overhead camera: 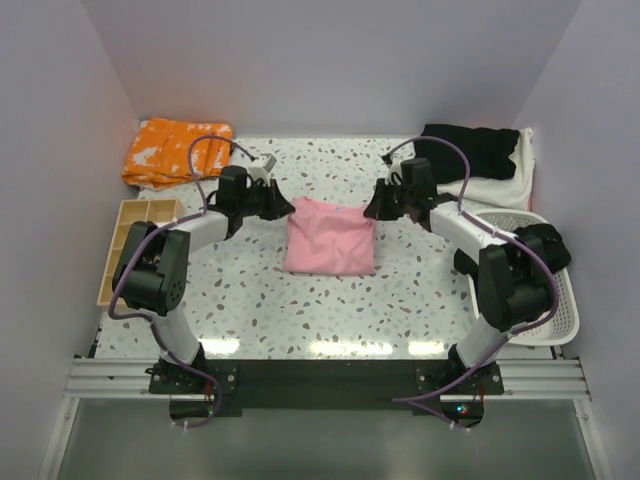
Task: Fold and stack the t-shirts
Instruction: Smooth out wrinkles on the folded tshirt
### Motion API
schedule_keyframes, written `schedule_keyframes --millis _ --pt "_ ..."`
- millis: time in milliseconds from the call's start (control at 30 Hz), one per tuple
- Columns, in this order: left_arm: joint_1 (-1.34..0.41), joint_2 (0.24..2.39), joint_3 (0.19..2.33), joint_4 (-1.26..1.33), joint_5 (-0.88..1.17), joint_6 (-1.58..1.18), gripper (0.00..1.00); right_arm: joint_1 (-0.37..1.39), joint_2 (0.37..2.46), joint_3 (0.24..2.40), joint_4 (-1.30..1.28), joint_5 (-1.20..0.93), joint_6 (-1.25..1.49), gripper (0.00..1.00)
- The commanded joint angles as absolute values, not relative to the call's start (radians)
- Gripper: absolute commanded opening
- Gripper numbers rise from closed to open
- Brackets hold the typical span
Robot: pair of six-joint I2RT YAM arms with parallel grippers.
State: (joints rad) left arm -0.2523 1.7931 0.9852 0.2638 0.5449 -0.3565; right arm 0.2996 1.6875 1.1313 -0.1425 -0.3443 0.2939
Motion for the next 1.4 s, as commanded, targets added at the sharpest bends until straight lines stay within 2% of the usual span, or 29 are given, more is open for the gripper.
schedule_keyframes --millis 0,167,433,733,867,900,933,967,1000,1033,1067,1167,1367 --pt "-0.226 1.74 1.046 0.297 0.569 -0.347 0.0 0.288 1.632 1.121 -0.13 -0.281 0.275 0.0" --pt "-0.203 1.776 1.087 0.316 0.594 -0.351 0.0 0.279 1.631 1.114 -0.114 -0.224 0.275 0.0" --pt "-0.178 1.948 1.235 0.387 0.686 -0.405 0.0 0.262 1.703 1.16 -0.058 -0.156 0.282 0.0" --pt "-0.176 2.181 1.434 0.497 0.77 -0.471 0.0 0.25 1.86 1.272 0.023 -0.065 0.276 0.0" --pt "-0.176 2.314 1.599 0.535 0.807 -0.509 0.0 0.241 1.936 1.319 0.07 -0.016 0.287 0.0" --pt "-0.176 2.336 1.63 0.534 0.807 -0.512 0.02 0.241 1.948 1.322 0.113 -0.006 0.29 0.11" --pt "-0.176 2.354 1.656 0.531 0.808 -0.517 0.12 0.238 1.959 1.327 0.127 -0.003 0.287 0.24" --pt "-0.175 2.38 1.693 0.531 0.805 -0.523 0.28 0.236 1.973 1.331 0.141 0.032 0.287 0.44" --pt "-0.173 2.388 1.706 0.525 0.796 -0.522 0.97 0.232 1.974 1.335 0.168 0.044 0.282 0.58" --pt "-0.172 2.393 1.715 0.52 0.779 -0.519 1.0 0.227 1.97 1.339 0.175 0.067 0.276 0.59" --pt "-0.166 2.398 1.721 0.519 0.775 -0.517 1.0 0.226 1.951 1.335 0.187 0.087 0.264 0.66" --pt "-0.144 2.367 1.692 0.515 0.743 -0.506 1.0 0.219 1.902 1.341 0.212 0.136 0.22 0.71" --pt "-0.123 2.255 1.666 0.419 0.781 -0.445 1.0 0.218 1.888 1.45 0.029 -0.142 0.25 0.7"
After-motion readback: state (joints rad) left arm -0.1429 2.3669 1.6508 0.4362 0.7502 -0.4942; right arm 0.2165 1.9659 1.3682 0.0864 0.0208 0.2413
